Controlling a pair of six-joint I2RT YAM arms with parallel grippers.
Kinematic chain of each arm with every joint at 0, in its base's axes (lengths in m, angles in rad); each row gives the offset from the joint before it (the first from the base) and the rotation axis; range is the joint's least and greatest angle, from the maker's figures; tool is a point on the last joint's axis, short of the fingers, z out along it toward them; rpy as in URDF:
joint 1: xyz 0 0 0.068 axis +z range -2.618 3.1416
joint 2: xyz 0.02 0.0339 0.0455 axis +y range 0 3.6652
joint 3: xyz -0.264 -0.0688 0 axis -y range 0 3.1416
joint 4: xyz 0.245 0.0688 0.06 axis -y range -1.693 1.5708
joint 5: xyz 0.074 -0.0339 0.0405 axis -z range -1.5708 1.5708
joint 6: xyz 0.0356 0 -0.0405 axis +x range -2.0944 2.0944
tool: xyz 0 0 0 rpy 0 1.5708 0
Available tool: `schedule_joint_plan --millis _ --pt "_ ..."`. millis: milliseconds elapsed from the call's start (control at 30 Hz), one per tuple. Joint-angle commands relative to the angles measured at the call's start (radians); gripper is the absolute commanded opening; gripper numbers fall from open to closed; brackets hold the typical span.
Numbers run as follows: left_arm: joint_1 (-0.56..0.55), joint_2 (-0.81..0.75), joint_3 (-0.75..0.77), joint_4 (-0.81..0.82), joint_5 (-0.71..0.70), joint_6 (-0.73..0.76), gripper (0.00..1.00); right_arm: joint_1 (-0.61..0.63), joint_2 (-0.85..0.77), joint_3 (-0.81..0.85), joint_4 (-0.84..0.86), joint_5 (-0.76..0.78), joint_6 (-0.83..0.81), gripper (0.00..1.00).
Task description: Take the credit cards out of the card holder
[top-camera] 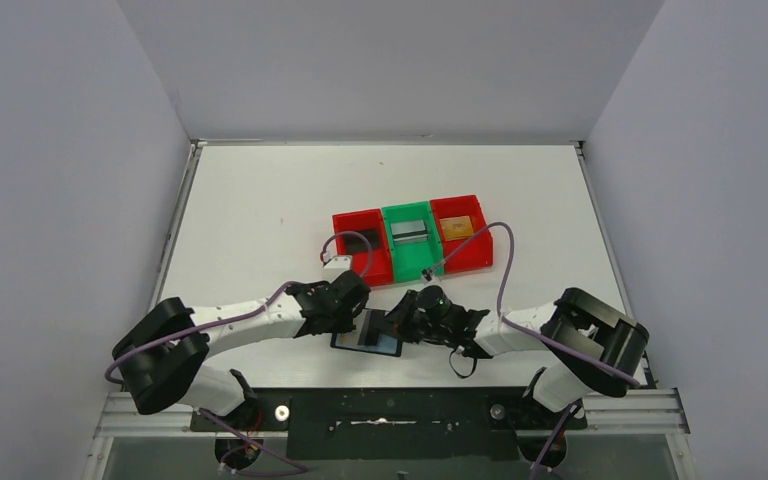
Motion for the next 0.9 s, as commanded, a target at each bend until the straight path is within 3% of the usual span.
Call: schedule_joint_plan --millis 0,167,267,567,867 --pt "-0.001 0.006 -0.039 -0.049 0.029 0.009 0.15 -0.008 -0.048 0.011 -0.010 0.036 -0.007 0.02" --pt "-0.002 -0.016 -0.044 -0.049 0.044 -0.020 0.12 -0.024 -0.054 0.035 -0.031 0.012 -0.055 0.02" --pt "-0.007 -0.041 -0.067 -0.047 0.051 -0.040 0.11 -0.053 -0.050 0.082 -0.127 -0.023 -0.117 0.00" --pt "-0.015 -0.123 -0.079 -0.073 0.030 -0.069 0.12 -0.062 -0.141 0.103 -0.263 0.039 -0.183 0.00" --pt "-0.013 -0.202 -0.057 -0.092 0.007 -0.059 0.28 -0.049 -0.156 0.086 -0.221 0.039 -0.183 0.00"
